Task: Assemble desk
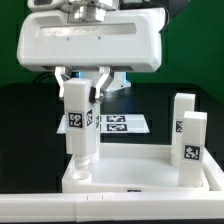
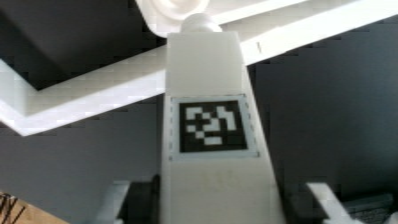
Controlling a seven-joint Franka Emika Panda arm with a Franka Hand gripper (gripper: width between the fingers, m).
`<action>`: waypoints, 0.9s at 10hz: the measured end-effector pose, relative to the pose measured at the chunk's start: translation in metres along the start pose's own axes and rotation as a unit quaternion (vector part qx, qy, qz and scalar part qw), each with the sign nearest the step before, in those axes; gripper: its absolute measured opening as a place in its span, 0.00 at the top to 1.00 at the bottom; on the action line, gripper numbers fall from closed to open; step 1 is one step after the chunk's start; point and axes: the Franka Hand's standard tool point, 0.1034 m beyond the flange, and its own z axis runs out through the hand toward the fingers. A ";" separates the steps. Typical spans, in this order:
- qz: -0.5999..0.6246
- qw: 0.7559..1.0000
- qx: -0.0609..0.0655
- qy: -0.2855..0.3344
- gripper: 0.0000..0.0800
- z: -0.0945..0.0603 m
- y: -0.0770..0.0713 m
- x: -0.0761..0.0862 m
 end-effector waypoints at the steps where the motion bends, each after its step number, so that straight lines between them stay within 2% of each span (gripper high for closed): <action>1: -0.001 1.000 -0.001 -0.001 0.64 0.001 0.001 -0.003; 5: -0.008 1.000 -0.010 -0.014 0.64 0.013 0.005 -0.019; 9: -0.010 1.000 -0.014 -0.019 0.64 0.019 0.007 -0.024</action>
Offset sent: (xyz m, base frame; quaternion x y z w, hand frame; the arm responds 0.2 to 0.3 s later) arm -0.0096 0.0004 -0.0141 -0.0159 0.0094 -0.0016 0.9998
